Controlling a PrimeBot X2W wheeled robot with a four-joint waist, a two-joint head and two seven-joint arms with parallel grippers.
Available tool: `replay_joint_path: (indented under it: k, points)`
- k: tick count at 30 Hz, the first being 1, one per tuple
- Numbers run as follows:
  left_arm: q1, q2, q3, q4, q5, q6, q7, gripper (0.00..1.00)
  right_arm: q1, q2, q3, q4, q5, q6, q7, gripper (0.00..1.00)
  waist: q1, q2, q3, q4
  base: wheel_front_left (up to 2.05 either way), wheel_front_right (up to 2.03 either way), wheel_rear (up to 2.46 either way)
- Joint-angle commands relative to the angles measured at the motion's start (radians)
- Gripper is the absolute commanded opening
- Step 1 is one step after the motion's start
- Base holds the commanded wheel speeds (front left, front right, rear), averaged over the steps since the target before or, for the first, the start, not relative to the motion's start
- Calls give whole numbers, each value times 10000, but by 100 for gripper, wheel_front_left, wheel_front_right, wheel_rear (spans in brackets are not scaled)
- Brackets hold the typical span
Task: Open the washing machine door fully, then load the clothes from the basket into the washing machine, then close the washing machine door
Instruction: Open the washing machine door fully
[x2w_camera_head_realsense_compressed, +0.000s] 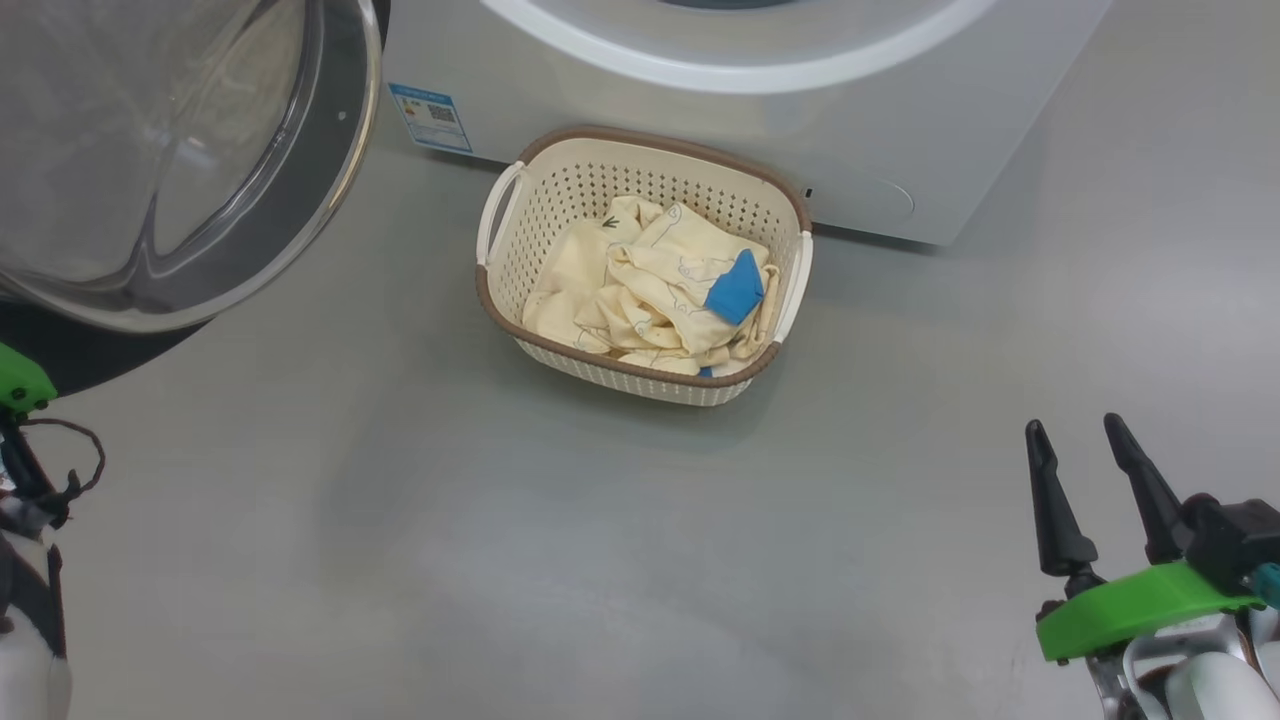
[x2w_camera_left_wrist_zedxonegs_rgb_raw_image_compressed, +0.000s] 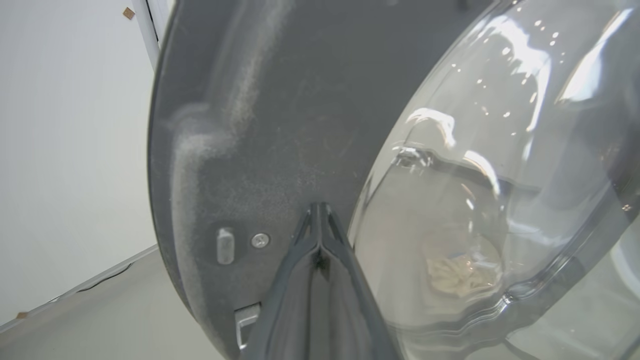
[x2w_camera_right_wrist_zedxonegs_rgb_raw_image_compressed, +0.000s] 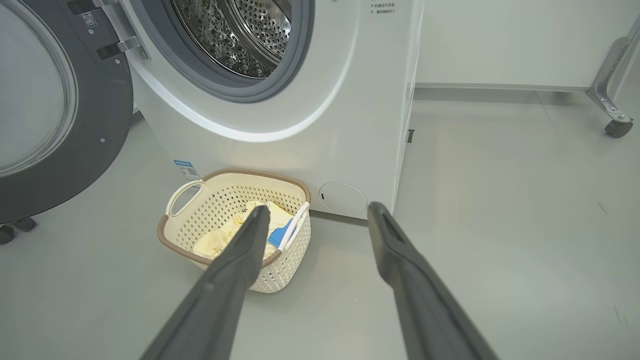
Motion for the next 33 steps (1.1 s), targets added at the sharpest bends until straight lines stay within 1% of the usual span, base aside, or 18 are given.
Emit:
replay_joint_path:
  k: [1,6,10,15,16,18,19,20,21,23,24,25,26,27,29,31,33]
  points:
    - [-366,618,421,-235,173,-24,-68,0,-264,-228,192,-250,-29,44,-95,100,-1,0,-22,-7,0,0,0]
    - [-237,293,621,-511,372,-128,-68,0,-243,-141,146,-222,-23,44,-95,100,-1,0,-160,71,0,0,0]
    - [116,-81,778,-1077,506,-240,-68,0,-246,-8,177,-189,13,44,-95,100,-1,0,-425,159,0,0,0]
    - [837,-636,776,-2244,704,-622,-68,0,-139,176,170,-144,58,44,-95,100,-1,0,-918,261,0,0,0]
    - [1024,-766,728,-2526,760,-714,-68,6,-108,210,173,-129,65,44,-95,100,-1,0,-1032,274,0,0,0]
    - [1417,-999,602,-3136,870,-925,-68,28,-56,279,183,-121,81,44,-95,100,-1,0,-1243,278,0,0,0]
    - [1639,-1106,523,-3426,935,-1025,-68,34,-33,312,186,-118,81,44,-95,100,-1,0,-1347,276,0,0,0]
    - [1639,-1106,523,-3426,935,-1025,-68,34,-33,312,186,-118,81,44,-95,100,-1,0,-1347,276,0,0,0]
    - [1869,-1220,423,-3700,988,-1141,-68,35,-10,346,185,-121,82,44,-95,100,-1,0,-1439,267,0,0,0]
    - [2326,-1395,200,-4237,1089,-1412,-68,46,37,402,196,-108,78,44,-95,100,-1,0,-1602,238,0,0,0]
    - [2570,-1501,72,-4478,1104,-1552,-68,64,56,425,200,-111,74,44,-95,100,-1,0,-1666,216,0,0,0]
    - [2817,-1590,-60,-4703,1137,-1663,-68,85,77,446,204,-112,73,44,-95,100,-1,0,-1731,191,0,0,0]
    - [3070,-1661,-191,-4905,1195,-1739,-68,98,98,464,212,-116,68,44,-95,100,-1,0,-1795,158,0,0,0]
    - [3318,-1736,-319,-5082,1209,-1824,-68,100,120,477,212,-126,63,44,-95,100,-1,0,-1848,121,0,0,0]
    - [3764,-1886,-501,-5346,1074,-1990,-68,100,165,497,196,-156,51,44,-95,100,-1,0,-1938,42,0,0,0]
    - [4159,-1943,-704,-5523,1003,-2192,-68,100,203,516,179,-178,40,44,-95,100,-1,0,-2015,-52,0,0,0]
    - [4543,-1983,-778,-5632,911,-2300,-68,100,229,537,203,-200,21,44,-95,100,-1,0,-2075,-194,0,0,0]
